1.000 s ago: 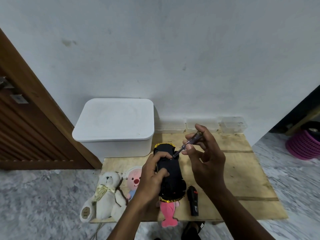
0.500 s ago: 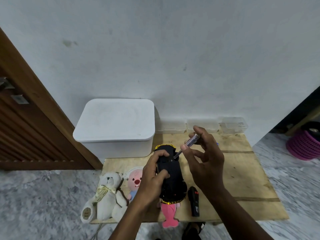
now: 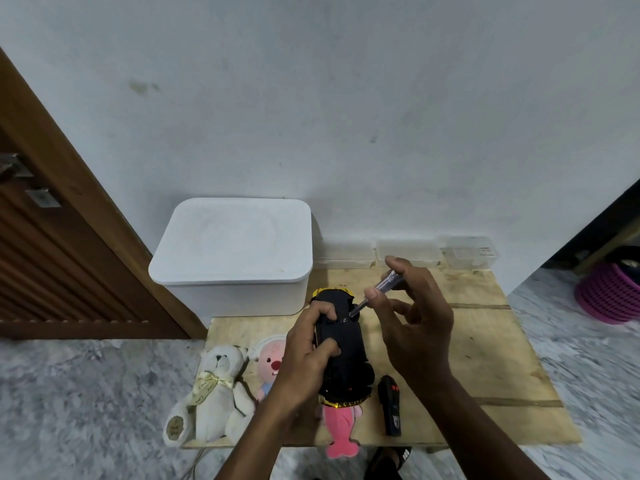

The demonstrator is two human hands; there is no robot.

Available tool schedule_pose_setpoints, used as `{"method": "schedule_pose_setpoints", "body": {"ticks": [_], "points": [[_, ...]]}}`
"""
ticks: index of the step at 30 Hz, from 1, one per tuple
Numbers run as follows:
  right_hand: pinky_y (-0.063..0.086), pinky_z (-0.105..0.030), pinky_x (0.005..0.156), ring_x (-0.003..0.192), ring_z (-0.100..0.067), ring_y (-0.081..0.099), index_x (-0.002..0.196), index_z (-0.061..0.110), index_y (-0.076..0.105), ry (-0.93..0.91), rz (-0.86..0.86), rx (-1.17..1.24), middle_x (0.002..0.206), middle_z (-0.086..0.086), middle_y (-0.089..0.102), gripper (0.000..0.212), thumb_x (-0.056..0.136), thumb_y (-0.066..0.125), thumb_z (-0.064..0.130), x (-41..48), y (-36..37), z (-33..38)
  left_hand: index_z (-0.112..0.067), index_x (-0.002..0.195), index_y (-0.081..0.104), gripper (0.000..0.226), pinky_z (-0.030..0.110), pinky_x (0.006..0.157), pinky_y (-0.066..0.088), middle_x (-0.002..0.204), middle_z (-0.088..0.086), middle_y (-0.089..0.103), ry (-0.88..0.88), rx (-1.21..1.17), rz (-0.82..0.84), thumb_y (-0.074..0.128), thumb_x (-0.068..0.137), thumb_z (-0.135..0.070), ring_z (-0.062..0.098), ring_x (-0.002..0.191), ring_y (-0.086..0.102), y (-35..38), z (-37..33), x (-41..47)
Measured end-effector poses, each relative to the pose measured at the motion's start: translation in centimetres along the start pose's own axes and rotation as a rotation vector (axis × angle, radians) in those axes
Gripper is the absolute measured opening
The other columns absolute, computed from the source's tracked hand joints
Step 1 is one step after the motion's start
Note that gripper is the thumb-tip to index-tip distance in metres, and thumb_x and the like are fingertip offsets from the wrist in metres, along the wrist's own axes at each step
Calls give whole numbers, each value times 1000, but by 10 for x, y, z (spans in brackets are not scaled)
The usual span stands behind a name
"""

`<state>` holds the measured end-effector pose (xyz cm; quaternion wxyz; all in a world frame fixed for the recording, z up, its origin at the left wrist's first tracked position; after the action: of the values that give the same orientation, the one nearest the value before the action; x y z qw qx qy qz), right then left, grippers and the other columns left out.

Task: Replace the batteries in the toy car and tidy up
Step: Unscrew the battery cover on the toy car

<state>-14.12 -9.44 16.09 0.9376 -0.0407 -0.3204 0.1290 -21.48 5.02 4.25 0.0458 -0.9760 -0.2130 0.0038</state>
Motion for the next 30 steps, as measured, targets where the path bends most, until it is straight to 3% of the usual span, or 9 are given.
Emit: {"method": "schedule_pose_setpoints", "body": {"ticks": [5,11,15,18,23,30], "points": [[63,-36,68,95,-22,70,138,27,52,45,51,53,107,0,67,60,88,61,-5,-4,5,-7,-28,94,52,35,34,61,37,91,3,56,-1,-2,0,54,59,-31,17,76,47,3,2,-2],[62,-34,64,92,-21,66,127,48,56,3,35,41,106,12,61,71,81,75,-3,-3,2,0,-23,97,52,38,35,62,38,93,6,55,1,14,-17,55,60,-30,19,78,47,0,2,-2],[63,-39,65,93,-24,69,132,39,56,60,20,61,103,-1,65,65,87,66,-6,-6,0,-10,-26,95,52,36,37,62,38,93,7,56,2,17,-18,54,59,-31,19,77,48,1,2,-1],[63,-36,68,95,-19,72,137,31,52,106,25,51,107,5,70,60,90,62,-6,-7,0,-14,-25,96,53,36,34,59,39,92,7,57,-2,4,-11,55,61,-30,18,76,49,1,3,-2],[63,-37,62,94,-23,67,127,36,57,59,26,9,104,0,63,58,84,74,1,-4,-1,-6,-23,98,53,38,40,62,40,96,10,58,3,21,-22,55,61,-30,29,80,50,-2,3,-1],[63,-39,68,100,-20,71,136,30,51,96,45,74,103,6,70,64,89,60,-12,-9,4,-13,-23,97,53,37,37,60,40,92,7,58,1,8,-27,55,61,-30,22,76,50,-4,2,-3]]}}
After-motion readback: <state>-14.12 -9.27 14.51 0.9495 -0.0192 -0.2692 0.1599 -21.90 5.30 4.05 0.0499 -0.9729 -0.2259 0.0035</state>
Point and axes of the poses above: each hand's wrist, its own x-axis towards the middle knuckle, its own y-axis out of the palm, z = x × y, the point moved 10 cm from there along x, towards the middle knuckle
